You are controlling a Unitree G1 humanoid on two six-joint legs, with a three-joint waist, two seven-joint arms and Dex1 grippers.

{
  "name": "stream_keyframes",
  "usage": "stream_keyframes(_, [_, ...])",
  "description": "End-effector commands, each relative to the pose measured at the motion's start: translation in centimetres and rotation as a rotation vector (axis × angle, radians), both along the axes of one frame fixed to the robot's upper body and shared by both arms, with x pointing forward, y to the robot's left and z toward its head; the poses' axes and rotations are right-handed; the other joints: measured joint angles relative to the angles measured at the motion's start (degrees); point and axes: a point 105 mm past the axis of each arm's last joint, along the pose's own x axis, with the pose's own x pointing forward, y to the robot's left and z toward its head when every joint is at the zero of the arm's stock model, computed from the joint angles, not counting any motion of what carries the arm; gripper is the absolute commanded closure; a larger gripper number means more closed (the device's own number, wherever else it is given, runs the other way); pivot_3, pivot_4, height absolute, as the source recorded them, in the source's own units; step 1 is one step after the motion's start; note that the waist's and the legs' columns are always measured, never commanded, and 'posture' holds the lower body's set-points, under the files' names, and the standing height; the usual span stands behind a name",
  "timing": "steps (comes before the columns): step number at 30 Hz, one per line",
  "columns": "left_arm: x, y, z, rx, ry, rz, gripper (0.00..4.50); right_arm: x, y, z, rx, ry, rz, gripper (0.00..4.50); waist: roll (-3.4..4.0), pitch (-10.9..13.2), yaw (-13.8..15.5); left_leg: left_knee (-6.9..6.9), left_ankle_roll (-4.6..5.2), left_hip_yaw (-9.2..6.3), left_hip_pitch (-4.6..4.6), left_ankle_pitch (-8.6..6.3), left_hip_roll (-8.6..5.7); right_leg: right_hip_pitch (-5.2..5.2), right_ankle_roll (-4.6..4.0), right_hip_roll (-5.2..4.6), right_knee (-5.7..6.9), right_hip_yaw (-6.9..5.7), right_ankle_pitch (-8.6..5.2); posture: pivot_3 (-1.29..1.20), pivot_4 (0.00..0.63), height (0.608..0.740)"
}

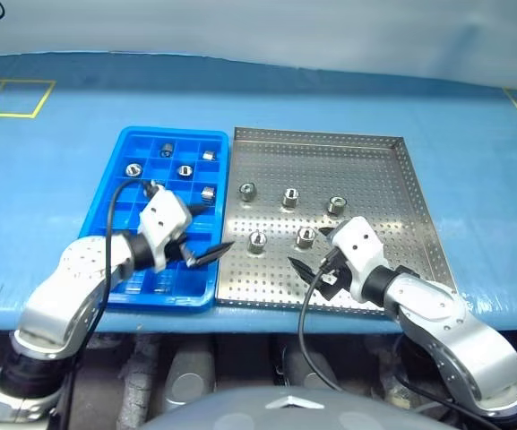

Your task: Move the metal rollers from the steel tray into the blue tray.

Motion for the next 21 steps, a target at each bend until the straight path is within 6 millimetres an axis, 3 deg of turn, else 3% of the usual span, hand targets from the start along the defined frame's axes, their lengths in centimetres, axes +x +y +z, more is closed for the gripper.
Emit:
stream_keyframes(1, [2.7, -0.6, 2.9, 0.034, -0.086, -0.015, 0.03, 0.3, 0.5, 0.8, 0.012, -0.036, 0.013, 0.00, 0.00, 0.0, -0.1, 0.01, 0.02, 0.01, 0.03, 0.01, 0.00, 0.03, 0.00, 0.02, -0.01, 0.02, 0.07, 0.06, 0.150, 0.740])
stream_keyframes(6, [6.7, -2.5, 2.5, 0.285, -0.098, -0.152, 0.03, 0.5, 0.9, 0.8, 0.013, -0.041, 0.020, 0.00, 0.05, 0.0, -0.6, -0.03, 0.09, 0.09, 0.13, 0.06, -0.09, 0.08, 0.03, 0.02, -0.03, 0.15, 0.12, 0.04, 0.150, 0.740])
stream_keyframes(8, [8.3, -3.4, 1.3, 0.412, -0.051, -0.240, 0.03, 0.5, 0.9, 0.7, 0.019, -0.045, 0.011, 0.00, 0.03, 0.0, -0.6, -0.06, 0.09, 0.09, 0.06, 0.06, -0.10, 0.01, 0.05, 0.02, -0.05, 0.15, 0.15, 0.01, 0.150, 0.740])
stream_keyframes(13, [10.2, -5.0, -0.7, 0.651, 0.030, -0.427, 0.03, 0.3, 0.9, 0.5, 0.029, -0.048, -0.021, 0.00, 0.04, 0.0, -1.1, -0.06, 0.16, 0.06, -0.16, 0.02, -0.13, -0.13, -0.17, 0.01, -0.11, 0.13, 0.21, -0.05, 0.150, 0.740])
stream_keyframes(17, [11.0, -4.3, -3.7, 0.932, 0.135, -0.518, 0.03, -0.1, 0.8, 0.4, 0.044, -0.055, -0.067, 0.00, 0.04, 0.0, -2.1, -0.05, 0.40, 0.09, -0.24, -0.13, -0.17, -0.14, -0.21, -0.01, -0.21, 0.15, 0.15, -0.12, 0.150, 0.740])
stream_keyframes(21, [11.7, -2.5, -4.9, 1.107, 0.174, -0.529, 0.03, -0.6, 0.7, 0.3, 0.062, -0.056, -0.110, 0.00, 0.03, 0.0, -4.5, -0.07, 0.56, 0.14, -0.27, -0.22, -0.17, -0.20, -0.19, -0.01, -0.23, 0.24, 0.11, -0.16, 0.150, 0.740])
